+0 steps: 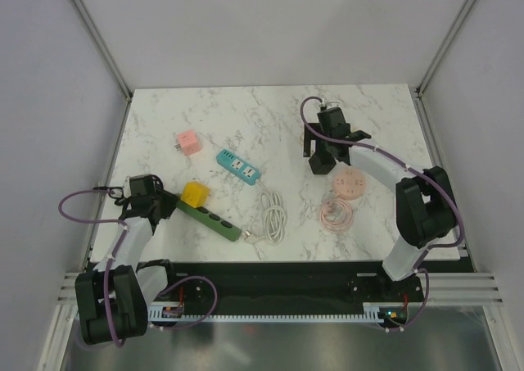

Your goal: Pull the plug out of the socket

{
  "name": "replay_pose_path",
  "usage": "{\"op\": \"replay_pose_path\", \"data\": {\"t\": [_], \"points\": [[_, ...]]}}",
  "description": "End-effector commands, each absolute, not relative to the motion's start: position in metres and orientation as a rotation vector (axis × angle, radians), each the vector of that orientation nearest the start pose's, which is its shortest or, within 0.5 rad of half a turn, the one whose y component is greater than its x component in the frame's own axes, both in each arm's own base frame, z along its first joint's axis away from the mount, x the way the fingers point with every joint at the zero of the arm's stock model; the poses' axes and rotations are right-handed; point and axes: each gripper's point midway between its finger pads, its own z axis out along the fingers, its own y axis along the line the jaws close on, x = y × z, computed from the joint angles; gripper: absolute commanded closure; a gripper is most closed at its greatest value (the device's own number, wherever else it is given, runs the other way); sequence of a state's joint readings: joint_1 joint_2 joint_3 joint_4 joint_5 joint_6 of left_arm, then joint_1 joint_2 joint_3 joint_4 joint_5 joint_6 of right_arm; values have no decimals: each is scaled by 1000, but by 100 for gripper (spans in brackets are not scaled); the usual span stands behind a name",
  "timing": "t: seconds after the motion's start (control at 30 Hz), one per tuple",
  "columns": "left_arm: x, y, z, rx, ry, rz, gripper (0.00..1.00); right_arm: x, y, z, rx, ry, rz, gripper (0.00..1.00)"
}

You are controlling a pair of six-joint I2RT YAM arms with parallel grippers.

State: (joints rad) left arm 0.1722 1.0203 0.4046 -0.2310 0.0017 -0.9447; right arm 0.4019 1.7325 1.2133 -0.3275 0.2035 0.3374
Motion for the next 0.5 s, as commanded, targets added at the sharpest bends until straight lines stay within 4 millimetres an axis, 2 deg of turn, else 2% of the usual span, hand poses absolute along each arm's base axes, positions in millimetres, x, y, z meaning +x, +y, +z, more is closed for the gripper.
{"op": "replay_pose_path", "data": {"t": [0.0, 0.1, 0.17, 0.27, 0.4, 0.43, 0.47], "points": [[258, 23, 36, -1265, 2101, -244, 98, 426, 147, 158, 35, 2256, 90, 2], [257, 23, 36, -1266, 2102, -243, 98, 427, 148, 177, 30, 2222, 89, 2], [257, 23, 35, -1267, 2103, -241, 98, 425, 157, 190, 10, 2195, 102, 2], [257, 24, 36, -1266, 2101, -241, 98, 418, 185, 199, -59, 2182, 191, 2], [257, 24, 35, -1270, 2100, -240, 98, 400, 263, 196, -224, 2166, 505, 2], [257, 24, 35, -1270, 2102, -239, 98, 384, 292, 193, -309, 2167, 605, 2], [257, 24, 36, -1266, 2101, -240, 98, 377, 309, 191, -347, 2166, 663, 2]]}}
